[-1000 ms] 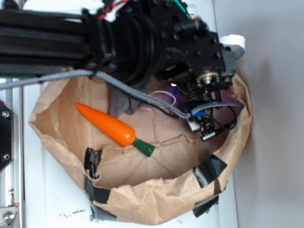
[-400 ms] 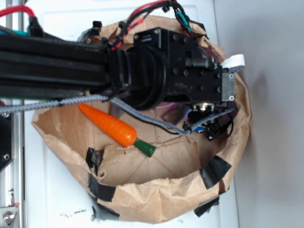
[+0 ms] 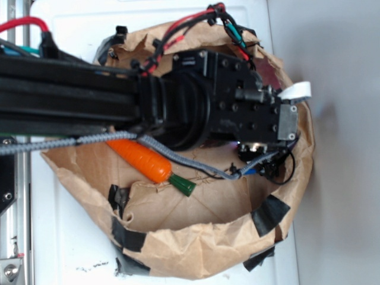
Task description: Grab the wood chip.
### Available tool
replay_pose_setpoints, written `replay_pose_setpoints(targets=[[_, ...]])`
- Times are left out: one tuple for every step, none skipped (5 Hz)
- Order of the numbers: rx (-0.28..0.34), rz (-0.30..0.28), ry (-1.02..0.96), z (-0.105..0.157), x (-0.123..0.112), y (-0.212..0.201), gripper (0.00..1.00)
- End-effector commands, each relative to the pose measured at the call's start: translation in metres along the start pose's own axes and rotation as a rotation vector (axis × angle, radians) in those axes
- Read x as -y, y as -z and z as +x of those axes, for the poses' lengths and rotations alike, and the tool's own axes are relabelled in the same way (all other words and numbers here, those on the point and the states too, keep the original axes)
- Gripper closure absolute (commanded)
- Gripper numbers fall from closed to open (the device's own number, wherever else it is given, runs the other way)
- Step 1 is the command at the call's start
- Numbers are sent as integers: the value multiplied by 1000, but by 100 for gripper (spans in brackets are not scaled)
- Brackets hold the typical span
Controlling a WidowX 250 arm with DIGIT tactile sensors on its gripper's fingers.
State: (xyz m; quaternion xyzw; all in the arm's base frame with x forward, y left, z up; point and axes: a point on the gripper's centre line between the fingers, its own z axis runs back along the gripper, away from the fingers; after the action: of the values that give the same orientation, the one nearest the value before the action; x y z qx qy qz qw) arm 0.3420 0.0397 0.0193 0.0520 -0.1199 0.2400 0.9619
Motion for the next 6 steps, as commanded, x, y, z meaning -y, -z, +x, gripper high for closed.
replay_pose_setpoints(targets=[[78, -66, -52, -9, -9, -31, 100], [93, -125, -23, -7, -20, -56, 100], [88, -210, 1, -7, -33, -87, 100], [81, -264, 101, -6, -43, -116, 100], [31, -294, 98, -7, -52, -138, 100], [28, -325, 130, -11, -56, -161, 100]])
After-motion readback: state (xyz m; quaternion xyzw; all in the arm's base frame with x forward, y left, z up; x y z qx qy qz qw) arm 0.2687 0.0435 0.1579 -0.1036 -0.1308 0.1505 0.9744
